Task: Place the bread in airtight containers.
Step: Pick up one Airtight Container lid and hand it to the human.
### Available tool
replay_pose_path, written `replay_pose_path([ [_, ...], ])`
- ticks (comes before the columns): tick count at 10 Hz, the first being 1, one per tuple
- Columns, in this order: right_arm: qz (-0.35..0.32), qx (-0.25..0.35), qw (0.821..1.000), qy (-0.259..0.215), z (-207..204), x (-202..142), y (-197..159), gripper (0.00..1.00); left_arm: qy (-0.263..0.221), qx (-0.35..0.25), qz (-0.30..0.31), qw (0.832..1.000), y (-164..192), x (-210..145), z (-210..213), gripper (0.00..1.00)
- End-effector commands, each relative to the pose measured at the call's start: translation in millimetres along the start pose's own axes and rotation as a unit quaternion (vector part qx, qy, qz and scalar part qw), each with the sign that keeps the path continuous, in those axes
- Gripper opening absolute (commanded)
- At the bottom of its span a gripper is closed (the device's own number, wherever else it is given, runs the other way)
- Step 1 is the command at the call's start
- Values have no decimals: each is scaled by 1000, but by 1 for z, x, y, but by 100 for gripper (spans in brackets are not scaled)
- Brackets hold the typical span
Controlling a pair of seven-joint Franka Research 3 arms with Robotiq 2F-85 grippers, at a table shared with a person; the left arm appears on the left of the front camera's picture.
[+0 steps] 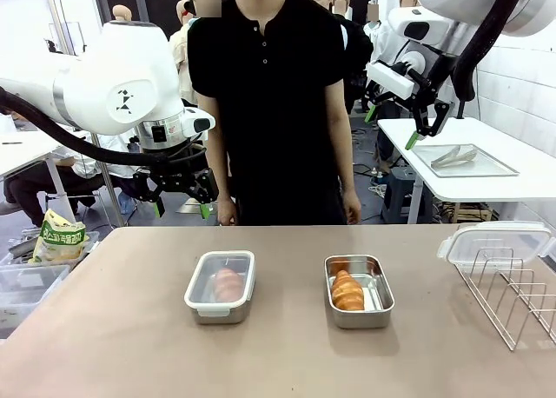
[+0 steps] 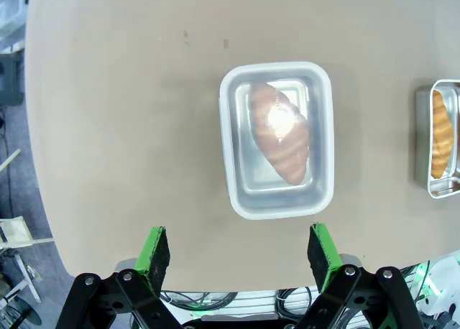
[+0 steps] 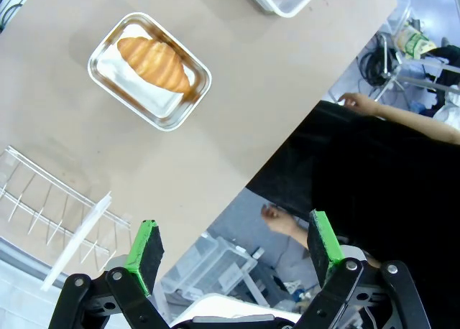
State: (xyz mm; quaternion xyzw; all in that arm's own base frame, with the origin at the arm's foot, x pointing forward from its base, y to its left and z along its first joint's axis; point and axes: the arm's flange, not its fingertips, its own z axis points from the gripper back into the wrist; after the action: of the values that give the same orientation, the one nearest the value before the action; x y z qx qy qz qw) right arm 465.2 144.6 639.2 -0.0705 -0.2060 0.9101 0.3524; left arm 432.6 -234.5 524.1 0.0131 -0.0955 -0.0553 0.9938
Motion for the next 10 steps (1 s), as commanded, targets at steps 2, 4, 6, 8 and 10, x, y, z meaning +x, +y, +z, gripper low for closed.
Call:
replay_pose_path([
  [2,-1,-6,1000,-4,1,-1,0,100,-1,-1,0,1000,2,-1,2,100],
  [4,-21,1,1000,21,17,-16,7,100,-1,-1,0,1000,2,-1,2,100],
  [6,-42,31,998,41,30,-60,19,100,-1,-1,0,1000,2,-1,2,100],
  [8,-50,84,995,33,17,-112,30,100,-1,-1,0,1000,2,-1,2,100],
  [10,-93,125,987,26,-7,-144,51,100,-1,-1,0,1000,2,-1,2,100],
])
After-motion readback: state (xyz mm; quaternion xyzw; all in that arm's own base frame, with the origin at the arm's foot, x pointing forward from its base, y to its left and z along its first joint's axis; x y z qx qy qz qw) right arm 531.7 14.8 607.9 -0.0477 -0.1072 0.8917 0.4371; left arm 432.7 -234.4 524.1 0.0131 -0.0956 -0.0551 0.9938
